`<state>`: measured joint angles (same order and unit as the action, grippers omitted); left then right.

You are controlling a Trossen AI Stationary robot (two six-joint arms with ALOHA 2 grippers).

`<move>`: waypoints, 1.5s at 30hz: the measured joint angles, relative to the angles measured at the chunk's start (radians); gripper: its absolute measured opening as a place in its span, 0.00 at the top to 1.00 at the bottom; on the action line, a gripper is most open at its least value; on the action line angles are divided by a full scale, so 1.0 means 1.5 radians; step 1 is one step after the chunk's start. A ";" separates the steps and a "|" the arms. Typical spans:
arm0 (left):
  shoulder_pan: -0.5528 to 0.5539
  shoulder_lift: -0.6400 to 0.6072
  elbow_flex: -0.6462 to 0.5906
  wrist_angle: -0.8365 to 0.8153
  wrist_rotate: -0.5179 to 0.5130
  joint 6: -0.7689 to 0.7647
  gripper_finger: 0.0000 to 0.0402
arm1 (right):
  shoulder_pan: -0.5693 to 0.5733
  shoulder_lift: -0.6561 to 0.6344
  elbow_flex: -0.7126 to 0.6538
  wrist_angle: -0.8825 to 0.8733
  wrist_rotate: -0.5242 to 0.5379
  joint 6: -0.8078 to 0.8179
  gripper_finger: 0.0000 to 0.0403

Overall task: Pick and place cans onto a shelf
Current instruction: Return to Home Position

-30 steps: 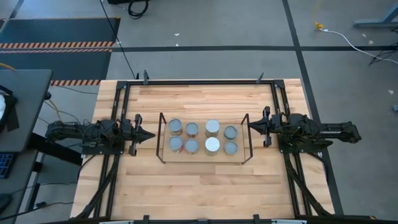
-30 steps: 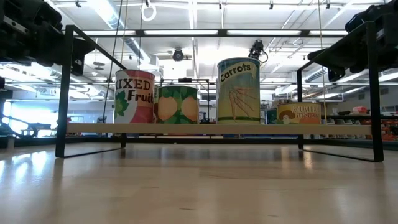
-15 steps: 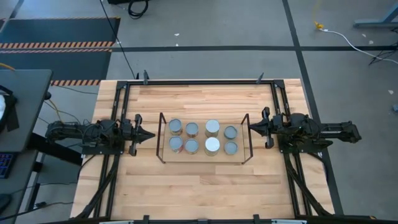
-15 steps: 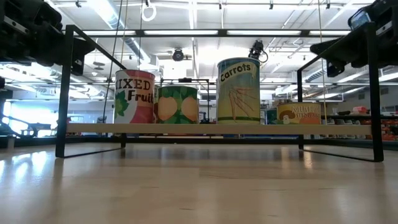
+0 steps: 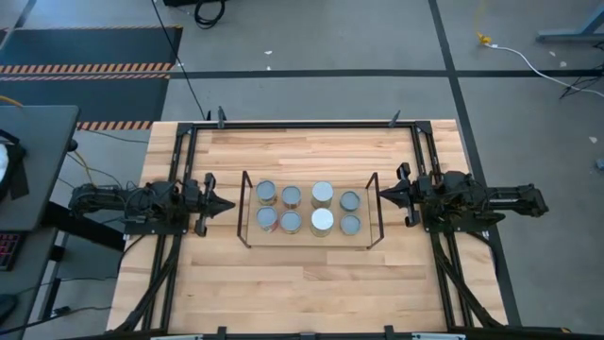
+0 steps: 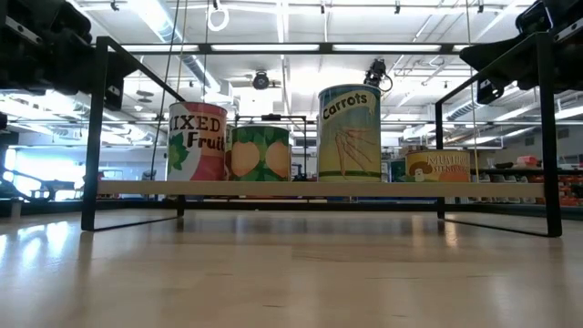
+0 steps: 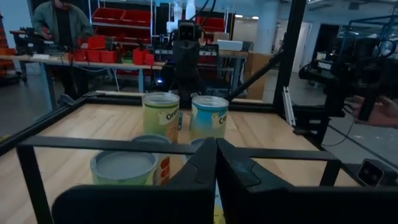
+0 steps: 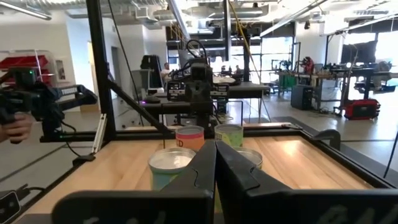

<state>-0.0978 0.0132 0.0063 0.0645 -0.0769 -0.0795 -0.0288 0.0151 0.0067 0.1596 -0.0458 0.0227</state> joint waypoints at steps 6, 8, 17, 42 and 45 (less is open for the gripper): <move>0.000 0.000 0.000 -0.010 0.003 0.014 0.97 | 0.000 0.000 0.000 0.001 0.000 0.000 0.97; 0.000 0.000 0.000 -0.009 0.003 0.008 0.97 | 0.000 0.000 0.000 0.001 0.000 0.000 0.97; 0.000 0.000 0.000 -0.008 0.004 0.008 0.96 | 0.000 0.000 0.000 0.001 0.000 0.000 0.96; 0.000 0.000 0.000 -0.007 0.005 0.009 0.96 | 0.000 0.000 0.000 0.001 0.000 0.000 0.95; 0.000 0.000 0.000 -0.007 0.005 0.009 0.95 | 0.000 0.000 0.000 0.001 0.000 0.000 0.96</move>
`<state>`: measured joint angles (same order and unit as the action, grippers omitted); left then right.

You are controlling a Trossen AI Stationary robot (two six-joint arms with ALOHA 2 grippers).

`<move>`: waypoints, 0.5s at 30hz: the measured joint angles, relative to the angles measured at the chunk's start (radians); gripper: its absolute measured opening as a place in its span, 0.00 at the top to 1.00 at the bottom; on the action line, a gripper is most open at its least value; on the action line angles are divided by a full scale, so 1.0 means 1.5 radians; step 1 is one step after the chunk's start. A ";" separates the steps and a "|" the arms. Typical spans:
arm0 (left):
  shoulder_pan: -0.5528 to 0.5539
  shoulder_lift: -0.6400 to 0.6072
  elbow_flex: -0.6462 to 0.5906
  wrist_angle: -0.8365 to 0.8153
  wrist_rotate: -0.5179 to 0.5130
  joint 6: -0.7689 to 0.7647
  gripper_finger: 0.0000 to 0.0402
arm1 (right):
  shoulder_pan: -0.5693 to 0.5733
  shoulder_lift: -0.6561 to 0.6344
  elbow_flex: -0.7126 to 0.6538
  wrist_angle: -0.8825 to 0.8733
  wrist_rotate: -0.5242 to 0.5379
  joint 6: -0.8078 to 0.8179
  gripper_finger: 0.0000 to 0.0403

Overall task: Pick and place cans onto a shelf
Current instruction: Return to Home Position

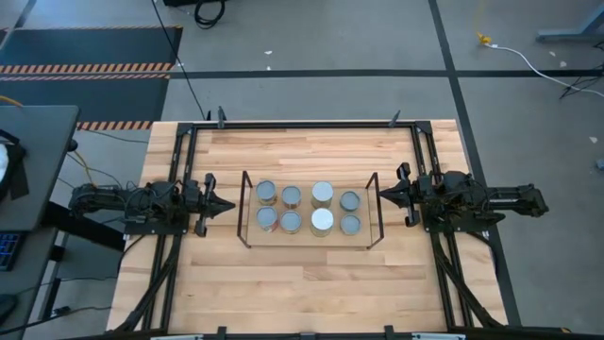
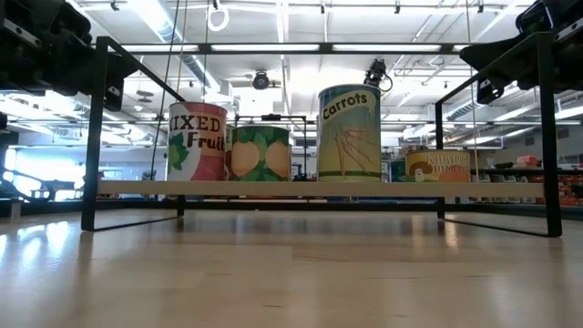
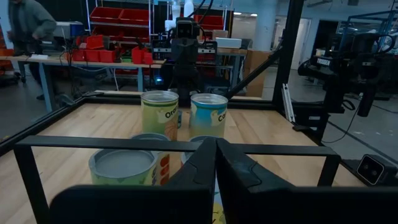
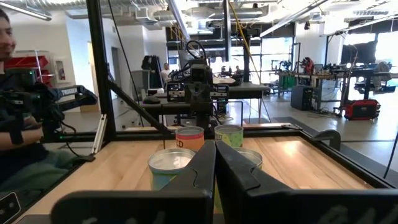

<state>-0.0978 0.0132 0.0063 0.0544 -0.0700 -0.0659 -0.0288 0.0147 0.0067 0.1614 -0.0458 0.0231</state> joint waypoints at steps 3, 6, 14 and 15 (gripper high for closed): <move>0.000 0.000 0.000 0.000 0.000 0.000 0.95 | 0.000 0.000 0.000 0.000 0.000 0.000 0.96; 0.000 0.000 0.000 0.000 0.000 0.000 0.96 | 0.000 0.000 0.000 0.000 0.000 0.000 0.96; 0.000 0.000 0.000 0.000 0.000 0.000 0.96 | 0.000 0.000 0.000 0.000 0.000 0.000 0.96; 0.000 0.000 0.000 0.000 0.000 0.000 0.96 | 0.000 0.000 0.000 0.000 0.000 0.000 0.96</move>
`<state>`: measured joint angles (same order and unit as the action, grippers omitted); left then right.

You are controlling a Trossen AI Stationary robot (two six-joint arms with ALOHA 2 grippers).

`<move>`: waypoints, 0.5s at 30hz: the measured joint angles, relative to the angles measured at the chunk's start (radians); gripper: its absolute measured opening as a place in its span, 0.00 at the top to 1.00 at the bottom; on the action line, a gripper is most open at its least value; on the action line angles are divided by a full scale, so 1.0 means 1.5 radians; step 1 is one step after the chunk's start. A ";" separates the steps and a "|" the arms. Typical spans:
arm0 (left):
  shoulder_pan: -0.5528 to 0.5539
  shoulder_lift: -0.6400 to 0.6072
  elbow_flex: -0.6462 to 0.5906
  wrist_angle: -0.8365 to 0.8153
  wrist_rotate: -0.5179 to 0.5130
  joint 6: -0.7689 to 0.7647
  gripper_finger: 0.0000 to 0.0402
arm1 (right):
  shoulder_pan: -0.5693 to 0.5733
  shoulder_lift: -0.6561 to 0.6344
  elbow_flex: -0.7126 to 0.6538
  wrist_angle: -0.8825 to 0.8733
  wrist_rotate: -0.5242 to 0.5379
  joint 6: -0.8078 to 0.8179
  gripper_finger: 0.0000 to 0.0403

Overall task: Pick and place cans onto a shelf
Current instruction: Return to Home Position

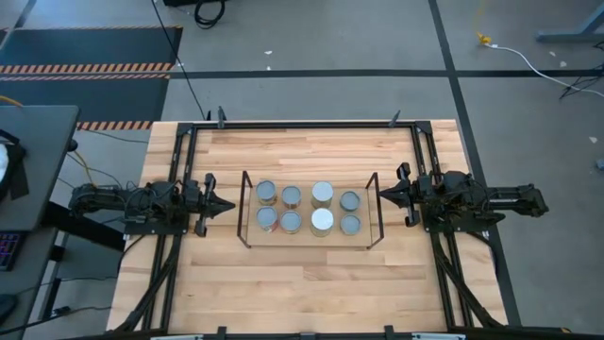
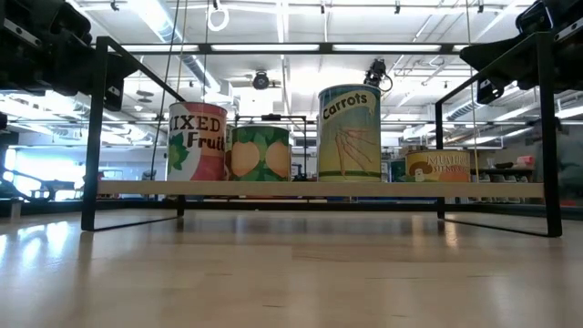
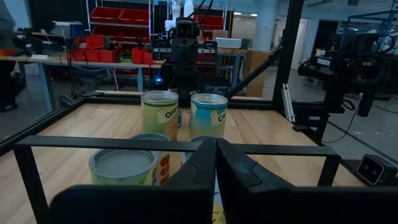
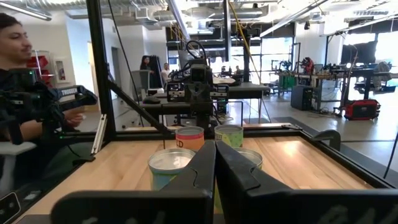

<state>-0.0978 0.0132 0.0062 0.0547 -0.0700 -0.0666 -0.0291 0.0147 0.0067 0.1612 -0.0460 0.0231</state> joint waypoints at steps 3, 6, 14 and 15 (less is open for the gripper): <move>0.000 0.000 0.000 0.000 0.000 0.000 0.95 | 0.000 0.000 0.000 0.000 0.000 0.000 0.96; 0.000 0.000 0.000 0.000 0.000 0.000 0.96 | 0.000 0.000 0.000 0.000 0.000 0.000 0.96; 0.000 0.000 0.000 0.000 0.000 0.000 0.95 | 0.000 0.000 0.000 0.000 0.000 0.000 0.96; 0.000 0.000 0.000 0.000 0.000 0.000 0.95 | 0.000 0.000 0.000 0.000 0.000 0.000 0.96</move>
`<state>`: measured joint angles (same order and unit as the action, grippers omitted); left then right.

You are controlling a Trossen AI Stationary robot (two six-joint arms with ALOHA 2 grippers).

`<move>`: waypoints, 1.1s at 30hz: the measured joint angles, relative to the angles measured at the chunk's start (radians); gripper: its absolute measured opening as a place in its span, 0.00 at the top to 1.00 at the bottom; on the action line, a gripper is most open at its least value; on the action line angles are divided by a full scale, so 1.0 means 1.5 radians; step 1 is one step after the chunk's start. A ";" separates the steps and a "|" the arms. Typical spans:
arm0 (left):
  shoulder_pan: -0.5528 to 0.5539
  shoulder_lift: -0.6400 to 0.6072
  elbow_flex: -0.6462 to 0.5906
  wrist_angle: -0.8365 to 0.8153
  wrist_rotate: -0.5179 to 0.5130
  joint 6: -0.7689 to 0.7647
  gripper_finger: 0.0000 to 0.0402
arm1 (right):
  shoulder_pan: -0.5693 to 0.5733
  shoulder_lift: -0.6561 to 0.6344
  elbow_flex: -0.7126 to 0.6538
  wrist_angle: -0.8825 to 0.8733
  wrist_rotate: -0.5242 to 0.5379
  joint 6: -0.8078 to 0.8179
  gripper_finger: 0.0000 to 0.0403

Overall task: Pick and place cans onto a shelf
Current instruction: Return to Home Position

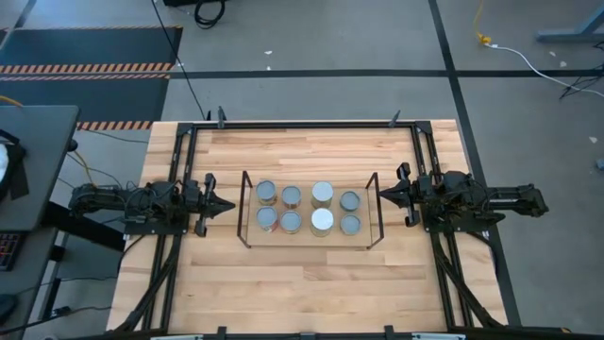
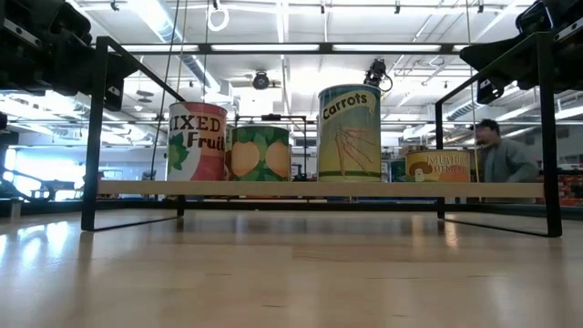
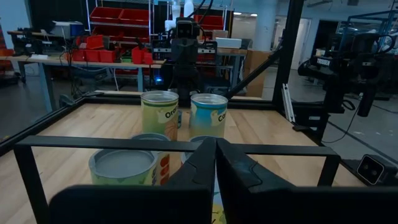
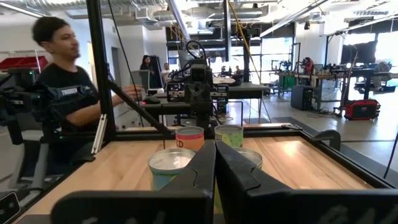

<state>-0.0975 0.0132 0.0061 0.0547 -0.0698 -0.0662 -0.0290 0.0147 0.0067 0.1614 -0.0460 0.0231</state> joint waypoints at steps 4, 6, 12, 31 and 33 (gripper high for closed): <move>0.000 0.000 0.000 0.000 0.000 0.000 0.96 | 0.000 0.000 0.000 0.000 0.000 0.000 0.96; 0.000 0.000 0.000 0.000 0.000 0.000 0.96 | 0.000 0.000 0.000 0.000 0.000 0.000 0.96; 0.000 0.000 0.000 0.000 0.000 0.000 0.95 | 0.000 0.000 0.000 0.000 0.000 0.000 0.96; 0.000 0.000 0.000 0.000 0.000 0.000 0.95 | 0.000 0.000 0.000 0.000 0.000 0.000 0.96; 0.000 0.000 0.000 0.000 0.000 0.000 0.95 | 0.000 0.000 0.000 0.000 0.000 0.000 0.96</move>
<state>-0.0975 0.0132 0.0059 0.0547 -0.0696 -0.0658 -0.0292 0.0143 0.0067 0.1613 -0.0460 0.0231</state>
